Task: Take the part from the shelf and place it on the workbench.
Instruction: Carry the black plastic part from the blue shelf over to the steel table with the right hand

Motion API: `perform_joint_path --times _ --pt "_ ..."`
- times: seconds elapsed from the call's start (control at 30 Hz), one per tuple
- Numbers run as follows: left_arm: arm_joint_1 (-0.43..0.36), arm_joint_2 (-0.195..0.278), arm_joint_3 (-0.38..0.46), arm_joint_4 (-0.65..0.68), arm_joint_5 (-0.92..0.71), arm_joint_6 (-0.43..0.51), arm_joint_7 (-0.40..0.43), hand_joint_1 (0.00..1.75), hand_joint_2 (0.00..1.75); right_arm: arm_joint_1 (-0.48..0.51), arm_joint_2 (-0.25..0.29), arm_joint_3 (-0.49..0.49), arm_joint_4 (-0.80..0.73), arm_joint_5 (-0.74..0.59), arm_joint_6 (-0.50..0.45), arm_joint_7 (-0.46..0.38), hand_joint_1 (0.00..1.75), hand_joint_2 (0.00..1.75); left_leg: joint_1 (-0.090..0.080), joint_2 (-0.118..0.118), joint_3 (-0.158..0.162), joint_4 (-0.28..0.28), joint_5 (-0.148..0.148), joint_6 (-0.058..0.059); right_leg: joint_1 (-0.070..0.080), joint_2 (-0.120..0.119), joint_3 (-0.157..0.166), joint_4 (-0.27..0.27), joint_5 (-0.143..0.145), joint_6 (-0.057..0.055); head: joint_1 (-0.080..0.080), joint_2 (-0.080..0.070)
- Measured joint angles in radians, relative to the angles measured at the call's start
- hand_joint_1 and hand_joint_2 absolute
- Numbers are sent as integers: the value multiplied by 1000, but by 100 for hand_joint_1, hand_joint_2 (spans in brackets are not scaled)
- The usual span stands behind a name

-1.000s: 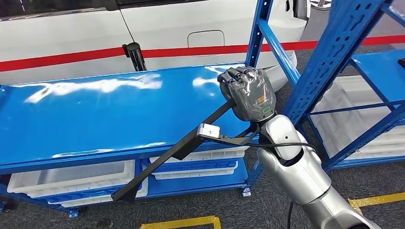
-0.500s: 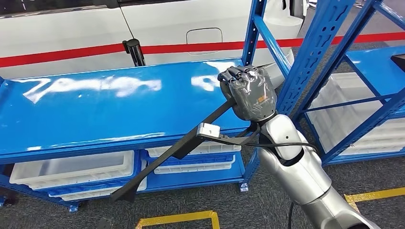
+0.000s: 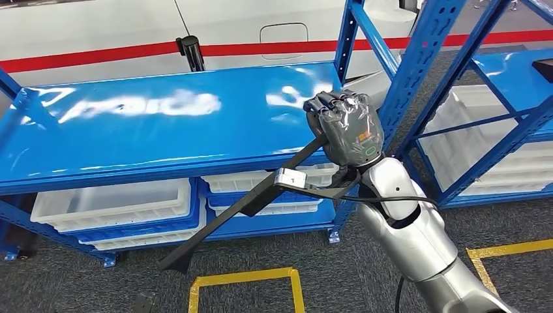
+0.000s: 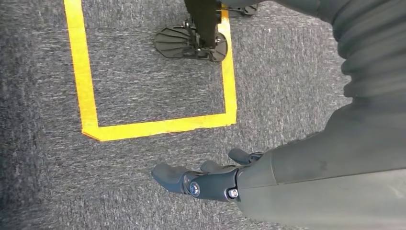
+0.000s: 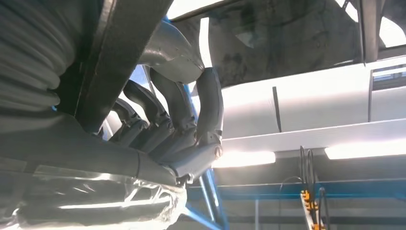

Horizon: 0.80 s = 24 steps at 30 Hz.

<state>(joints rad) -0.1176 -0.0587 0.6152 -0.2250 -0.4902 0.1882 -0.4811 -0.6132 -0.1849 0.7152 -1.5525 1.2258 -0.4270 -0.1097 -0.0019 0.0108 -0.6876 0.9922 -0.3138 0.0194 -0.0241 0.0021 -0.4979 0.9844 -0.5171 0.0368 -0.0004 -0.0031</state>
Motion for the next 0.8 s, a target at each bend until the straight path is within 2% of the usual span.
perform_joint_path --times 0.03,0.07,0.1,0.13,0.2,0.23,0.27,0.3,0.33,0.37,0.43,0.47,0.5,0.57,0.6,0.63,0.67,0.7,0.73,0.77,0.8 --pt "2 0 0 0 0 1 0 0 175 0 0 0 1 0 0 -1 175 175 3 0 -3 0 7 -4 -3 0 -11 2 6 -11 -2 0" --pt "5 0 0 0 0 1 0 0 175 1 0 0 2 -1 1 -2 175 175 8 -2 -9 5 1 -9 -5 -1 -16 3 14 -21 -2 0" --pt "8 0 0 1 0 1 1 0 175 0 0 0 2 -1 2 -3 175 175 12 -3 -17 22 -23 -16 -7 -3 -22 4 22 -33 -3 0" --pt "10 0 0 1 0 1 1 0 175 0 0 0 2 -1 2 -3 175 175 16 -4 -28 58 -66 -22 -10 -4 -30 3 31 -43 -4 0" --pt "11 -2 0 1 0 2 1 0 175 0 1 1 3 -3 3 -4 175 175 20 -5 -58 184 -175 -34 -8 -6 -49 4 50 -53 -5 0" --pt "10 -2 0 1 0 2 1 0 175 0 1 1 3 -4 3 -5 175 175 22 -5 -69 250 -207 -37 -7 -6 -61 4 60 -52 -5 0" --pt "10 -2 0 1 0 2 1 0 175 2 1 1 3 -5 3 -5 175 175 23 -5 -70 295 -215 -39 -6 -6 -74 5 70 -51 -6 0" --pt "10 -2 0 1 0 3 1 0 175 4 1 1 4 -6 3 -5 175 175 24 -5 -53 306 -201 -39 -6 -6 -86 6 79 -48 -6 0" --pt "10 -2 0 1 0 4 1 0 175 6 1 1 5 -6 3 -6 175 175 24 -5 -19 280 -175 -37 -6 -5 -97 6 88 -45 -6 0" --pt "9 -2 0 1 0 6 1 0 175 8 1 1 5 -7 2 -6 175 175 25 -6 33 221 -155 -33 -6 -4 -105 6 96 -41 -6 0" --pt "7 -1 0 0 0 10 1 0 175 9 3 0 6 -7 1 -7 175 175 21 -13 138 81 -161 -22 -4 -4 -114 6 109 -29 -5 0" --pt "6 -1 0 0 0 11 1 0 175 9 5 0 6 -7 1 -8 175 175 17 -16 167 35 -173 -17 -4 -5 -115 5 115 -21 -5 0" --pt "6 0 0 0 0 11 1 0 175 9 8 1 6 -7 0 -8 175 175 12 -17 178 15 -181 -12 -5 -6 -116 3 122 -13 -6 0" --pt "6 -1 0 0 0 12 1 0 175 10 11 1 6 -7 0 -9 175 175 8 -13 171 4 -164 3 -6 -7 -120 1 132 1 -6 0" --pt "5 -2 0 0 0 12 1 0 175 10 11 1 6 -7 0 -9 175 175 8 -10 165 -3 -151 13 -5 -7 -130 11 120 1 -6 0" --pt "3 -3 0 0 1 12 1 0 175 10 10 0 6 -7 -1 -9 175 175 9 -7 155 -10 -136 23 -3 -6 -146 39 92 -5 -4 0" --pt "2 -4 0 0 1 11 1 0 175 10 9 0 6 -7 -1 -9 175 175 9 -5 142 -13 -122 31 -2 -6 -168 90 50 -14 -3 0" --pt "1 -4 0 0 1 11 1 0 175 10 8 0 6 -7 -1 -9 175 175 7 -4 125 -14 -109 36 -1 -5 -193 160 3 -22 -2 0" --pt "0 -4 0 0 1 10 1 0 175 11 8 0 6 -6 -1 -9 175 175 5 -4 109 -13 -96 38 -1 -5 -213 232 -33 -25 -2 0" --pt "0 -4 1 0 2 10 1 0 175 12 8 0 6 -5 -1 -9 175 175 3 -4 92 -13 -84 38 -1 -5 -224 290 -51 -22 -2 0" --pt "0 -4 1 0 2 9 1 0 175 12 7 0 6 -4 0 -9 175 175 2 -3 75 -12 -71 37 -1 -5 -220 318 -49 -13 -2 0"
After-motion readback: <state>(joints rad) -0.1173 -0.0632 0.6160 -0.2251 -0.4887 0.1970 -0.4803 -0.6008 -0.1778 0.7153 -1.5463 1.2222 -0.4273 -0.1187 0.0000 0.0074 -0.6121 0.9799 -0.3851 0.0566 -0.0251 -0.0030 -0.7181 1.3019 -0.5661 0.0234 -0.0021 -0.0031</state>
